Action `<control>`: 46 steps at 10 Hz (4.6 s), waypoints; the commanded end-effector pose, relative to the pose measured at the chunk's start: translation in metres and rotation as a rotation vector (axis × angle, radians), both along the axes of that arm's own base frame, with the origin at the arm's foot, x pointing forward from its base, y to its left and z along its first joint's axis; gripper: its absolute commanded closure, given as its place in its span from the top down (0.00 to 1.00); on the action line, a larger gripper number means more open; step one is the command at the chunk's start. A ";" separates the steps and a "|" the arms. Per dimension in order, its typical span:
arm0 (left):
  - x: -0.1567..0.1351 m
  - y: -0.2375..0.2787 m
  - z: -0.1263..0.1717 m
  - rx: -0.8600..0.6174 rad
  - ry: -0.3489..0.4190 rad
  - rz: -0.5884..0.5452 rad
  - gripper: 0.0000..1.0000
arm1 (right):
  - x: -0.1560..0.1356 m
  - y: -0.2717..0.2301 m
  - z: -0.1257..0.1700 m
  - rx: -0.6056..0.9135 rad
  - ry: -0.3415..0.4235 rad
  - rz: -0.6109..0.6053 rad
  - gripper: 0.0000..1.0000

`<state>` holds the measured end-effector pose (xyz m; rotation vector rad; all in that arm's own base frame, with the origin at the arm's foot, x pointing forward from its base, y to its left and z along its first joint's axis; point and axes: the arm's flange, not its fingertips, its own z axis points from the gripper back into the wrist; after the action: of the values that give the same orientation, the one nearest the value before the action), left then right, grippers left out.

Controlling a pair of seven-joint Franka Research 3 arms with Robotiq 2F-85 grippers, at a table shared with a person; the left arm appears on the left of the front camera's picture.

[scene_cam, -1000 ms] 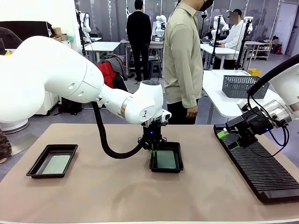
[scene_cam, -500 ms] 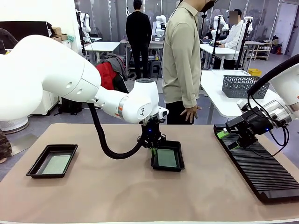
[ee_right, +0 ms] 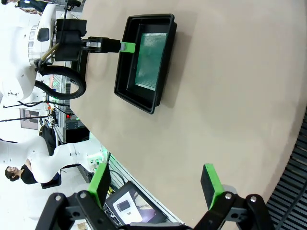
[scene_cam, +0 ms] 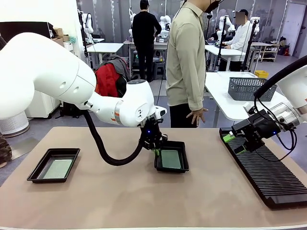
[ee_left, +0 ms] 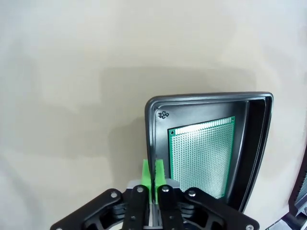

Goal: Inspect and transfer BCBs to ESD trays.
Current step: Pick up the ESD tray and place it on the left side of the table.

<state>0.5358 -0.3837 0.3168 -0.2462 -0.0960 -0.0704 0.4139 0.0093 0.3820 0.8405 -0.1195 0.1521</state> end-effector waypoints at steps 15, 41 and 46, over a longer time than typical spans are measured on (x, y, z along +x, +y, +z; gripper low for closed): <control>-0.065 0.195 0.036 -0.061 -0.049 -0.022 0.00 | -0.003 0.001 0.001 0.000 0.002 -0.004 1.00; -0.060 0.296 -0.011 -0.014 0.026 0.088 0.20 | -0.003 0.001 0.001 0.000 0.002 -0.004 1.00; -0.067 0.288 0.019 0.054 0.028 0.096 0.59 | -0.003 0.001 0.001 0.000 0.002 -0.004 1.00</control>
<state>0.4732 -0.0919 0.3222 -0.2128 -0.0911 0.0242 0.4136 0.0093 0.3817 0.8396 -0.1188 0.1515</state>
